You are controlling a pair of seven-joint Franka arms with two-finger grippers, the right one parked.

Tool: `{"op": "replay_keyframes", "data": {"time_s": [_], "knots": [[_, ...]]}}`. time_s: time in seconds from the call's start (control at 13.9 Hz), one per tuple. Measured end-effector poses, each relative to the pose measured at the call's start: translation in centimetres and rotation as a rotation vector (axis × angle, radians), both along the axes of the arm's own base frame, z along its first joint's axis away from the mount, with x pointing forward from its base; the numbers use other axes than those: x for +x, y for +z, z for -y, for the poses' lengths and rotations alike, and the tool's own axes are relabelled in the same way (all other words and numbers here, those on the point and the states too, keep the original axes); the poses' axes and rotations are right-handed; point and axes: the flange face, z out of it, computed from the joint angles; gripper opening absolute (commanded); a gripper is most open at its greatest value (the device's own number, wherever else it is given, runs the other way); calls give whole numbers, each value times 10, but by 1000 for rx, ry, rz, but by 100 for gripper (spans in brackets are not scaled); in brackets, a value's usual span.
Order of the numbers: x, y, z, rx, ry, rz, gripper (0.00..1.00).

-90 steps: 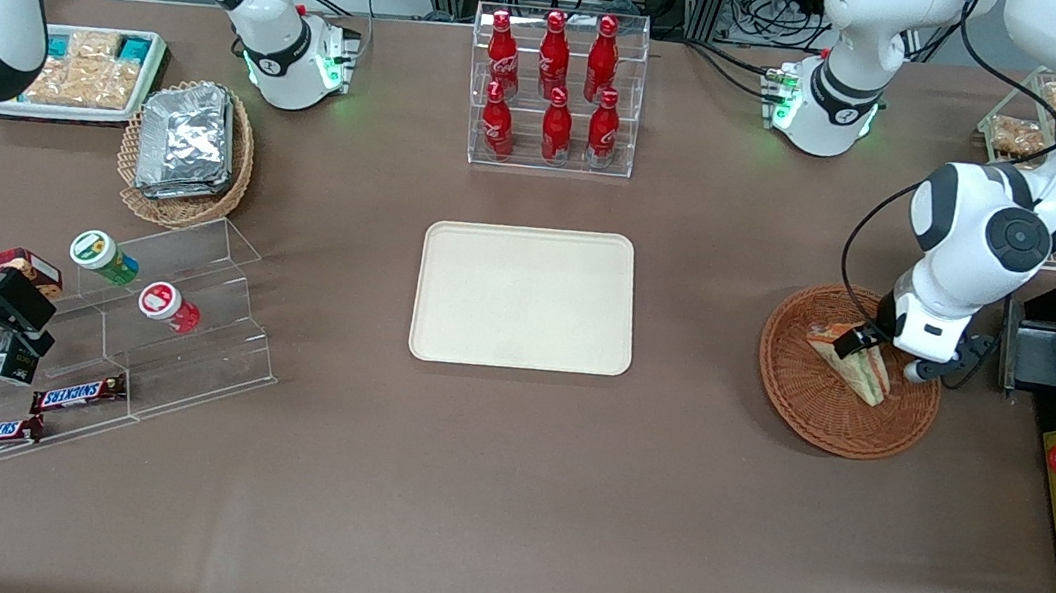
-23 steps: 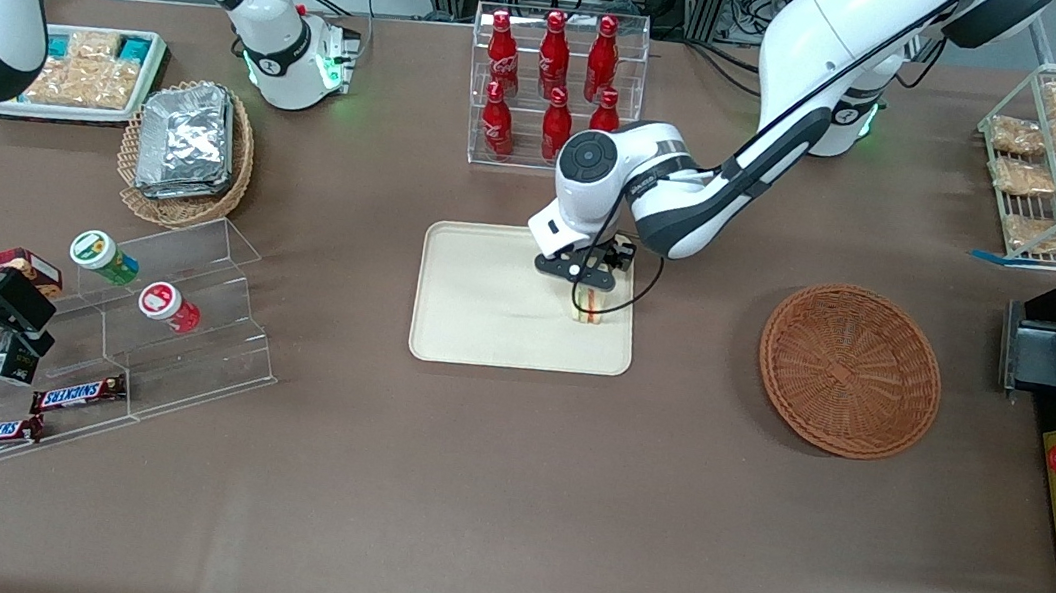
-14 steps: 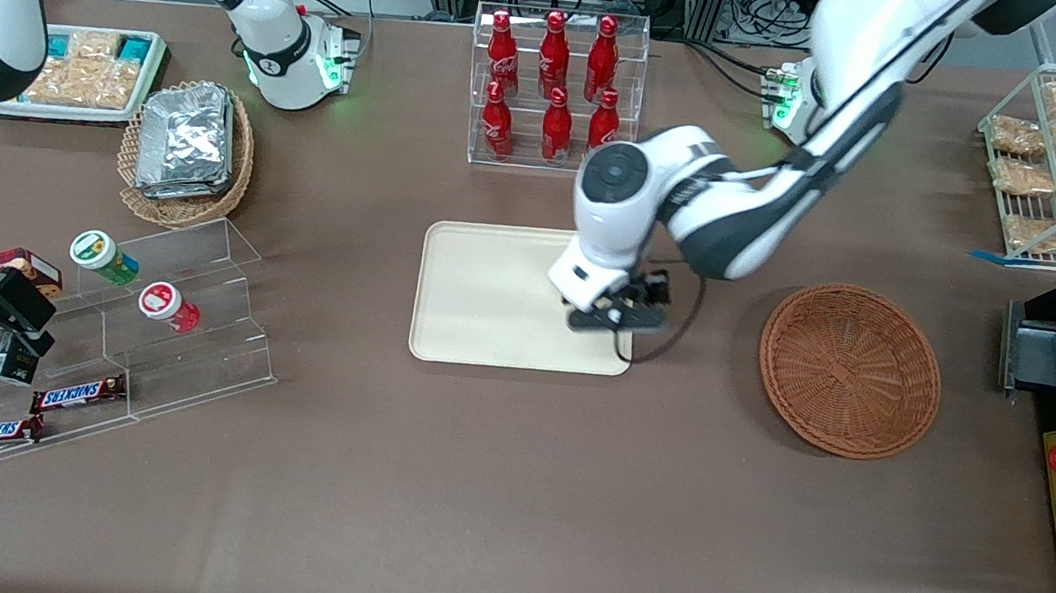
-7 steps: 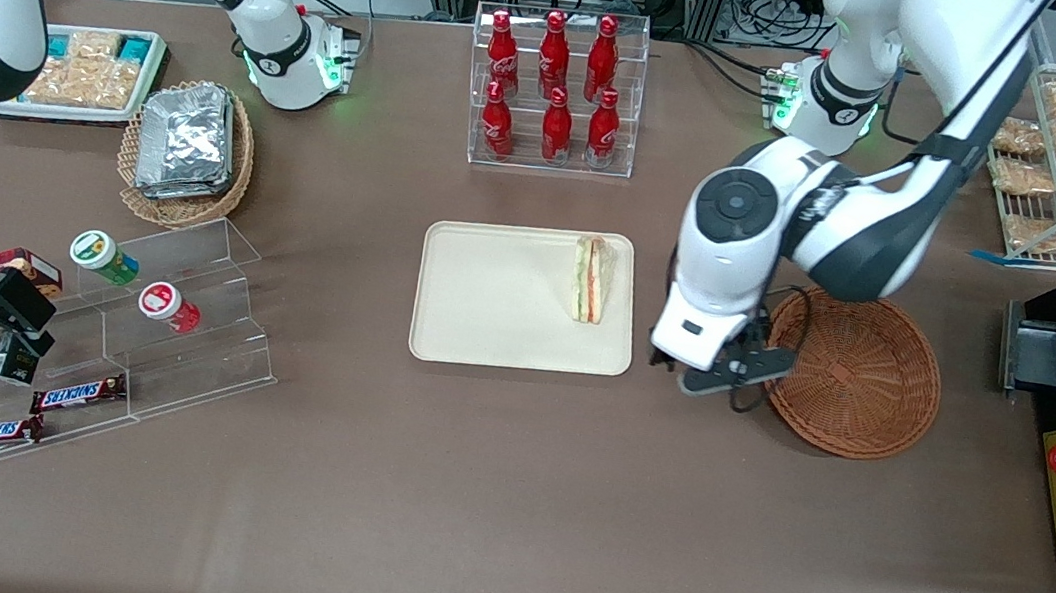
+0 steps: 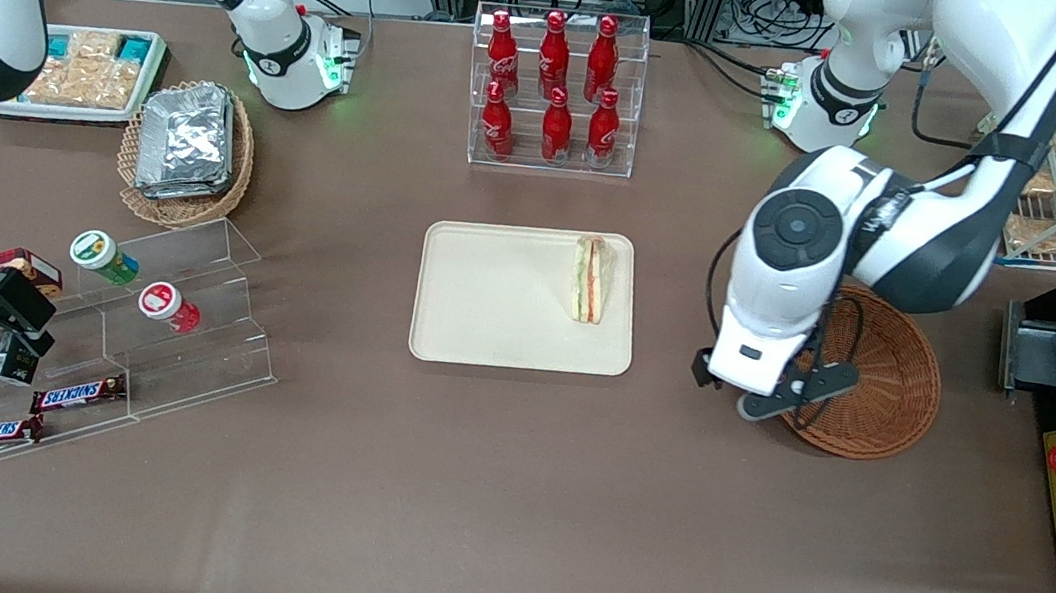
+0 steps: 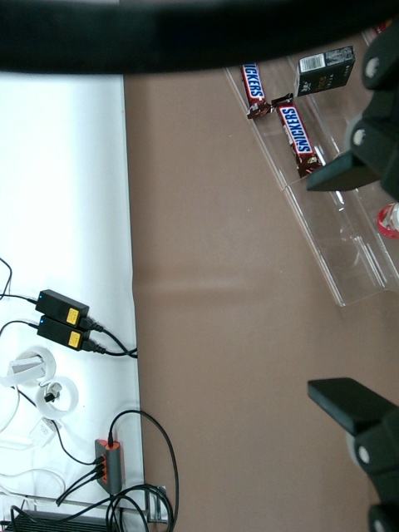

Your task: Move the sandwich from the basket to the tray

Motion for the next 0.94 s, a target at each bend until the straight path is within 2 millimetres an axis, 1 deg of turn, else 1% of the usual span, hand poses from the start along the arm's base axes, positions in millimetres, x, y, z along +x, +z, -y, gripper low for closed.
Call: {"op": "replay_keyframes", "data": {"time_s": [0.14, 0.29, 0.43, 0.5, 0.65, 0.86, 0.94], "knots": [[6, 17, -25, -13, -11, -6, 100], [11, 43, -66, -47, -40, -30, 100], [7, 73, -114, -72, -96, -73, 100], [2, 89, -136, -81, -130, -94, 100], [-12, 115, -172, -95, -210, -145, 100], [-35, 146, -214, -131, -340, -201, 100], [-42, 156, -222, -137, -385, -211, 100]]}}
